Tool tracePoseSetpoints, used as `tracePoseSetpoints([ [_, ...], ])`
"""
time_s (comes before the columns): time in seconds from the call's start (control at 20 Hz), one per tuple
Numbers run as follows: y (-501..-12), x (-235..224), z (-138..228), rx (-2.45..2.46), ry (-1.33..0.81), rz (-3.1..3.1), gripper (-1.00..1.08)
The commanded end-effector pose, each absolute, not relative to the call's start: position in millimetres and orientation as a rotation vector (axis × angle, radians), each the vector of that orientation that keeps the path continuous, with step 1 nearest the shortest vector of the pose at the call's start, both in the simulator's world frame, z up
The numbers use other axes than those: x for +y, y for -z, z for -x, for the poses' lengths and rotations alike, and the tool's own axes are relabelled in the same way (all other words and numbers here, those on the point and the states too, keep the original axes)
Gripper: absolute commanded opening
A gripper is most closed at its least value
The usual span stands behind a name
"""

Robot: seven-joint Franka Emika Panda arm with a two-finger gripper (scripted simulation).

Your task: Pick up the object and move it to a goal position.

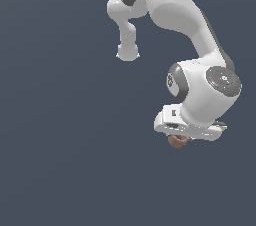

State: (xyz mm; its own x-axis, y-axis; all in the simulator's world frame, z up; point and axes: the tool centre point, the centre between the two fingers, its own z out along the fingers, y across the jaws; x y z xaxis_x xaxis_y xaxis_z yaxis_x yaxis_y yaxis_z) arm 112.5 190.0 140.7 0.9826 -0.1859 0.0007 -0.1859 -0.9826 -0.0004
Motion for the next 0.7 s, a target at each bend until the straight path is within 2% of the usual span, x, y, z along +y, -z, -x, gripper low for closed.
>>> tracePoseSetpoints([
  [0.0,-150,206,-114,0.296,0.0,3.128,-1.0],
  [0.65,-165,232,-120,0.295,0.0,3.128,-1.0],
])
